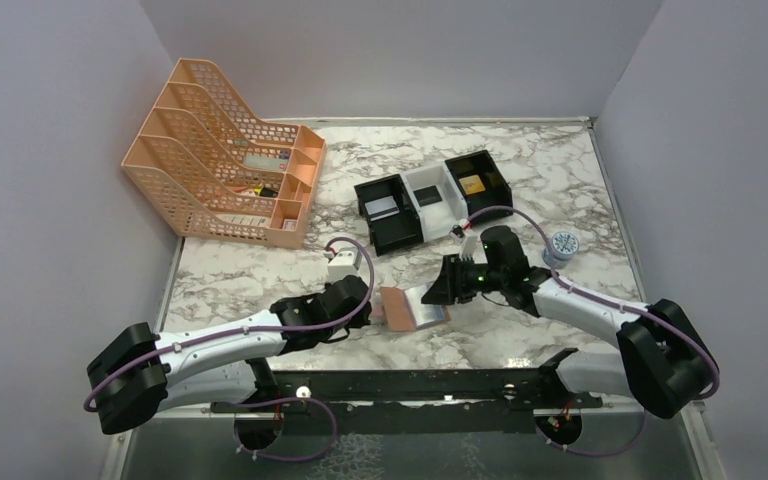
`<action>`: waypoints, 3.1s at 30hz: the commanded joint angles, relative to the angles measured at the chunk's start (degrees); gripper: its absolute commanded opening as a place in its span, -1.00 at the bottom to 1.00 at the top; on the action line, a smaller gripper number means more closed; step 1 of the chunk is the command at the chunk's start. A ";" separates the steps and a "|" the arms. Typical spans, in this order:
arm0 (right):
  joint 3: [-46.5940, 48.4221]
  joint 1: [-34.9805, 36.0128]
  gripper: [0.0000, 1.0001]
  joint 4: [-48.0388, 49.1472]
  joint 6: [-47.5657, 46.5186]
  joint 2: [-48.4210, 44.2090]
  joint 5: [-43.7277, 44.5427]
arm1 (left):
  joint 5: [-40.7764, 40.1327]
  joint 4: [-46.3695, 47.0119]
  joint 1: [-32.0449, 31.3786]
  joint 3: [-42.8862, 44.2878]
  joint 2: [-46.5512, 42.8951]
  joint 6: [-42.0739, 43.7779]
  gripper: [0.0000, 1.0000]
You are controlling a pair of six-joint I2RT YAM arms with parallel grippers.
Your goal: Take the credit cards out of the card holder
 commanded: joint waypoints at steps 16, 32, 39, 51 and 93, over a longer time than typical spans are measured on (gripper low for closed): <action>5.53 5.85 -0.40 7.78 -1.45 17.02 -2.62 | 0.33 5.77 0.82 -2.55 -2.31 -5.59 -0.91; 4.99 6.35 -0.39 6.86 0.96 22.06 3.28 | 10.67 12.09 0.92 -14.11 -20.12 -19.93 0.82; 5.11 6.40 -0.39 7.34 1.45 22.59 3.21 | 14.58 17.43 0.92 -12.67 -12.98 -19.23 0.90; 3.83 6.42 -0.38 7.71 1.94 21.70 2.93 | 10.23 26.48 0.92 -7.99 2.28 -13.23 0.14; 4.45 6.35 -0.04 -7.13 1.74 8.83 15.92 | 6.23 18.22 1.27 -5.40 9.07 -10.54 -1.00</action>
